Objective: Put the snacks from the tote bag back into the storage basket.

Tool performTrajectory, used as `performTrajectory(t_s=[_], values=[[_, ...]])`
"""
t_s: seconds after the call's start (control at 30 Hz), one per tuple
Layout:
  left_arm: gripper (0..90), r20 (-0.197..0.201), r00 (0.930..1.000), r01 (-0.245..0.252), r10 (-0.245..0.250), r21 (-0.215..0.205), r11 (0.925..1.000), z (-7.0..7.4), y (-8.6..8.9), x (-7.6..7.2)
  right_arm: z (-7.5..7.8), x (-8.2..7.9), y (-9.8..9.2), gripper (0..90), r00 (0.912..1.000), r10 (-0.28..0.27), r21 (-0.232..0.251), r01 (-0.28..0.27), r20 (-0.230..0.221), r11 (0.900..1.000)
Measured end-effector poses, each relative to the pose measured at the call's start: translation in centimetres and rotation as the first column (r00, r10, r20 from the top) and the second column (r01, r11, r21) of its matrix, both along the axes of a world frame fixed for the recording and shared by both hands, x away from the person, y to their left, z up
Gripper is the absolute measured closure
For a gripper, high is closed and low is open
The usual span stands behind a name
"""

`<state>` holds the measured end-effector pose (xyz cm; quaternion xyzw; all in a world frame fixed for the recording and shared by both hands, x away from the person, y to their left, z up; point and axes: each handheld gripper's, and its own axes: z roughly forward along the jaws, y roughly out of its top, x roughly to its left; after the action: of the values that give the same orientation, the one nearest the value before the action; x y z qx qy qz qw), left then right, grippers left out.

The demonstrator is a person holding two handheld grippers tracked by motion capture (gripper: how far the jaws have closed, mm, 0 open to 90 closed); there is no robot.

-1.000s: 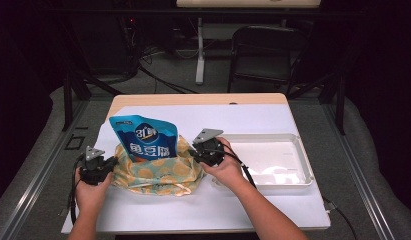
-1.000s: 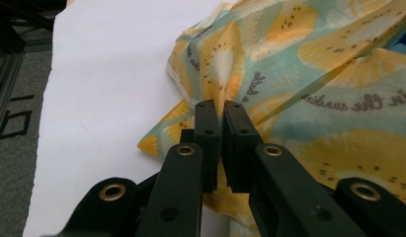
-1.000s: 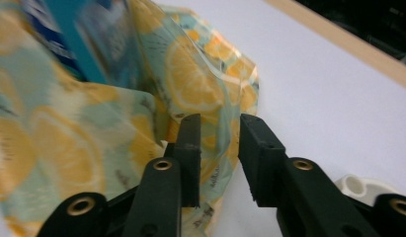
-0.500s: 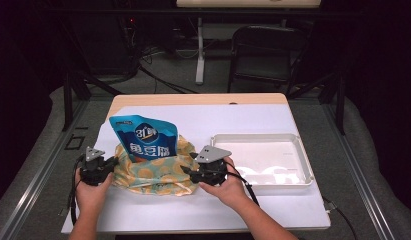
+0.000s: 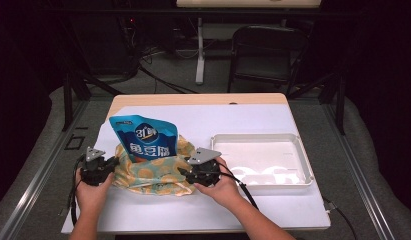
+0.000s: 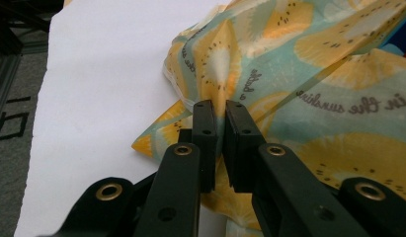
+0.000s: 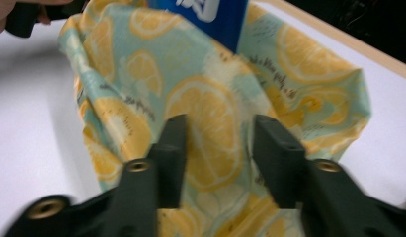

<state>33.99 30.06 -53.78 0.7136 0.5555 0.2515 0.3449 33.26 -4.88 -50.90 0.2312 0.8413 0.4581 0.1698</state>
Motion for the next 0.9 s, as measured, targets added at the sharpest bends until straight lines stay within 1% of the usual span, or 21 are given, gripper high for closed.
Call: performTrajectory(t_s=[0.17, 0.27, 0.33, 0.37, 0.53, 0.57, 0.6, 0.63, 0.8, 0.9], values=[[84.5, -0.002, 1.0000, -0.002, 0.002, 0.002, 1.0000, -0.1, 0.0, 0.0, -0.2, -0.1, 0.1, 77.5, 0.9997, 0.017, -0.033, -0.017, -0.017, 0.999], [84.5, -0.002, 1.0000, -0.004, 0.004, 0.000, 1.0000, -0.1, 0.0, 0.0, -0.3, -0.2, 0.1, 85.5, 0.9995, 0.021, -0.040, -0.022, -0.025, 0.999], [84.5, -0.003, 1.0000, -0.005, 0.005, 0.000, 1.0000, -0.1, 0.1, 0.0, -0.4, -0.2, 0.1, 89.1, 0.9990, 0.026, -0.042, -0.028, -0.035, 0.999], [84.5, -0.004, 1.0000, -0.002, 0.002, 0.002, 1.0000, -0.1, 0.1, 0.0, -0.5, -0.3, 0.1, 90.0, 0.9988, 0.029, -0.041, -0.030, -0.041, 0.999], [84.5, -0.008, 1.0000, -0.006, 0.006, 0.009, 0.9999, -0.3, 0.1, 0.1, -1.0, -0.6, 0.1, 90.0, 0.9973, 0.042, -0.073, -0.046, -0.061, 0.996], [84.5, -0.014, 0.9999, -0.005, 0.005, 0.013, 0.9999, -0.3, 0.2, 0.1, -1.2, -0.7, 0.0, 90.0, 0.9967, 0.046, -0.087, -0.052, -0.068, 0.995], [84.5, -0.009, 0.9999, -0.009, 0.009, 0.011, 0.9999, -0.3, 0.2, 0.1, -1.3, -0.8, 0.1, 90.0, 0.9961, 0.047, -0.094, -0.054, -0.074, 0.994], [84.5, -0.008, 0.9999, -0.013, 0.013, 0.010, 0.9999, -0.4, 0.2, 0.2, -1.4, -0.8, 0.0, 90.0, 0.9955, 0.052, -0.113, -0.061, -0.078, 0.992], [84.5, -0.012, 0.9998, -0.015, 0.016, 0.019, 0.9997, -0.5, 0.2, 0.3, -2.1, -1.0, 0.0, 90.0, 0.9924, 0.047, -0.132, -0.062, -0.114, 0.989], [84.5, -0.024, 0.9996, -0.013, 0.013, 0.031, 0.9994, -0.5, 0.3, 0.4, -2.4, -1.0, 0.0, 90.0, 0.9904, 0.048, -0.152, -0.067, -0.130, 0.986]])
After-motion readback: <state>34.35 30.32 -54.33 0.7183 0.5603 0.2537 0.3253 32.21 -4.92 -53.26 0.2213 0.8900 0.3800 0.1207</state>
